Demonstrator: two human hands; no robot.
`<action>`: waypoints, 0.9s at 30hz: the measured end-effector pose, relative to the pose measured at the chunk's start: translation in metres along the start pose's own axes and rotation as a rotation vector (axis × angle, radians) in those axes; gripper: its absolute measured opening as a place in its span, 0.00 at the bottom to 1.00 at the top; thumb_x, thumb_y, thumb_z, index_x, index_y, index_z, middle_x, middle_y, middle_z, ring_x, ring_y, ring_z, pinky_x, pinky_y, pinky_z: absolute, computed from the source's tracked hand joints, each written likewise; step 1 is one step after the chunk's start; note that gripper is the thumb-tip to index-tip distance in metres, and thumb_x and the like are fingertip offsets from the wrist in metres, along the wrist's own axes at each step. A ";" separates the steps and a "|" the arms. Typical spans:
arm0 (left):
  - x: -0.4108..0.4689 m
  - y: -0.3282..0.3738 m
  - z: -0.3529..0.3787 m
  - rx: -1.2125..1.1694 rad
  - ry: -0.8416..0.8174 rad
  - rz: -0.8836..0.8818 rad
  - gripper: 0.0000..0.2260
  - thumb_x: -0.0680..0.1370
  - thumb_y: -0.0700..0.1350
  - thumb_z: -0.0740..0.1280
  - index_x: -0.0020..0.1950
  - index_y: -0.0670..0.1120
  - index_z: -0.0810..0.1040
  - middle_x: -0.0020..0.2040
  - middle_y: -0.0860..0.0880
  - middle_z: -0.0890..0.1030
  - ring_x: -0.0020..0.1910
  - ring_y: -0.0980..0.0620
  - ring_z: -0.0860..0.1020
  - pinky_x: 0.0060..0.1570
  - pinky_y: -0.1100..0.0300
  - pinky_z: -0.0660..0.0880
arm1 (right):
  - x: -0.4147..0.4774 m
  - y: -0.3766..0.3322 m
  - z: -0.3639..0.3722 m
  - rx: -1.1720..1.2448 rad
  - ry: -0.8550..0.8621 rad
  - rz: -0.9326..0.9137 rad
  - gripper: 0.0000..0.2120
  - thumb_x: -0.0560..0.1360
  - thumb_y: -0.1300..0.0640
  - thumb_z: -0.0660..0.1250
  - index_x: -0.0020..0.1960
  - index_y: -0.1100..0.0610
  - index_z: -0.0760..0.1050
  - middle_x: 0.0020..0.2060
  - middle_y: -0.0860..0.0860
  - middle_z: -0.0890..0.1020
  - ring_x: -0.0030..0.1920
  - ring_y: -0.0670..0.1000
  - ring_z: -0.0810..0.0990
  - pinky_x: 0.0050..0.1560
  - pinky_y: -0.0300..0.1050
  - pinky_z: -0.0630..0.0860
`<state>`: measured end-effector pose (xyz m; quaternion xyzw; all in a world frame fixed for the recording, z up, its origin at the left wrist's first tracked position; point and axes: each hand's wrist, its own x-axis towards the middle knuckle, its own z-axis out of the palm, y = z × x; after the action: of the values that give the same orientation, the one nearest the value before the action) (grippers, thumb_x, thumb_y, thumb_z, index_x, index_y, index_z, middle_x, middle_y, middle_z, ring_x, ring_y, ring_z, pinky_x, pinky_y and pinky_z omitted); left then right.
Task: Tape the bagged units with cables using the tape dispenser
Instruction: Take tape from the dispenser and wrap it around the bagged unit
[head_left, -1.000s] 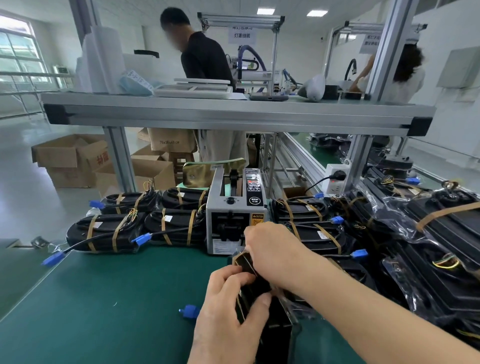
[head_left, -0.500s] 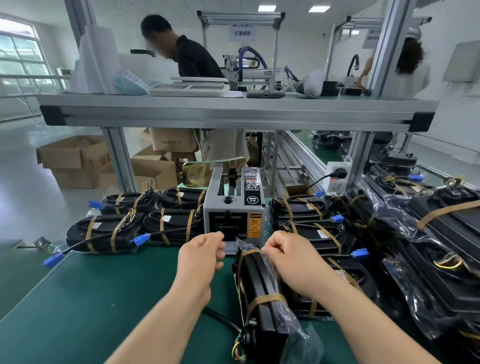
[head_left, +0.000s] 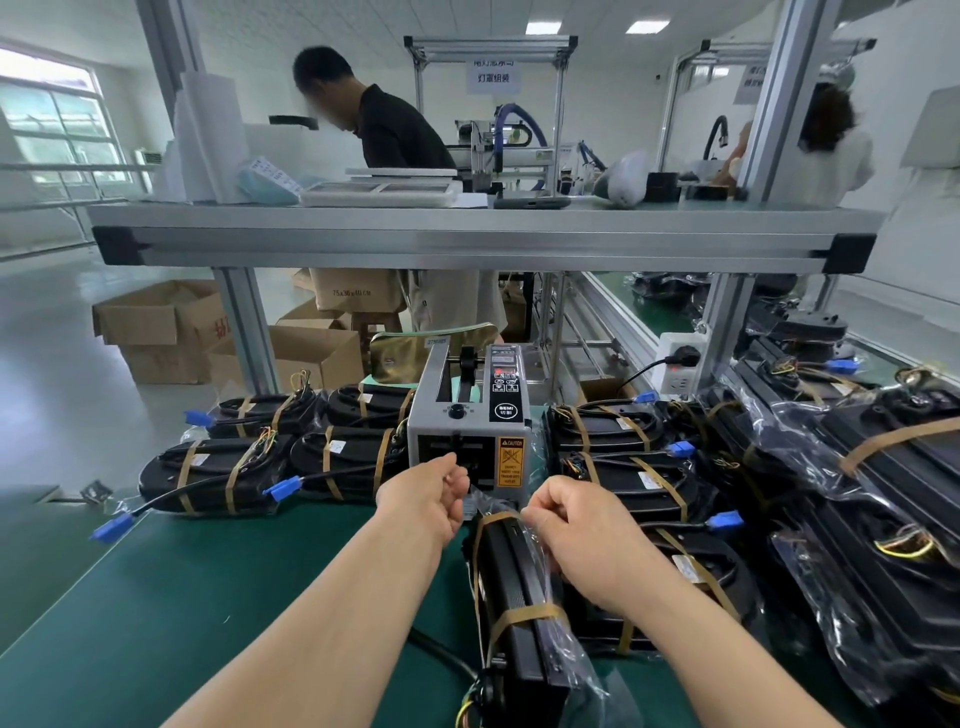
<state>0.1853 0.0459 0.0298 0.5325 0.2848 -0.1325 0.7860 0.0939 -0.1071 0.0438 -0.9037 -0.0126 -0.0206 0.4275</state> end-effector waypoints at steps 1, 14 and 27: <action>-0.001 0.000 0.002 -0.020 0.003 -0.005 0.09 0.80 0.46 0.69 0.41 0.43 0.79 0.22 0.52 0.77 0.19 0.60 0.74 0.23 0.67 0.68 | 0.000 0.000 0.000 -0.002 0.001 -0.002 0.10 0.82 0.53 0.64 0.42 0.51 0.75 0.30 0.45 0.75 0.23 0.39 0.70 0.25 0.31 0.65; -0.021 -0.013 -0.017 -0.008 -0.117 0.333 0.10 0.76 0.39 0.70 0.35 0.45 0.77 0.27 0.51 0.75 0.23 0.58 0.70 0.25 0.66 0.69 | 0.000 0.006 -0.001 0.085 -0.019 0.017 0.10 0.82 0.53 0.64 0.42 0.52 0.75 0.30 0.46 0.76 0.23 0.40 0.69 0.26 0.34 0.68; -0.065 -0.007 -0.036 0.800 -0.520 0.569 0.05 0.77 0.39 0.70 0.42 0.39 0.79 0.28 0.57 0.74 0.27 0.61 0.67 0.30 0.71 0.66 | 0.003 0.003 0.003 0.120 -0.023 0.026 0.08 0.80 0.53 0.66 0.42 0.52 0.77 0.31 0.46 0.77 0.29 0.43 0.73 0.33 0.40 0.71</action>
<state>0.1184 0.0695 0.0534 0.7951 -0.1463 -0.1401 0.5717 0.0966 -0.1064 0.0394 -0.8766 -0.0070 -0.0041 0.4812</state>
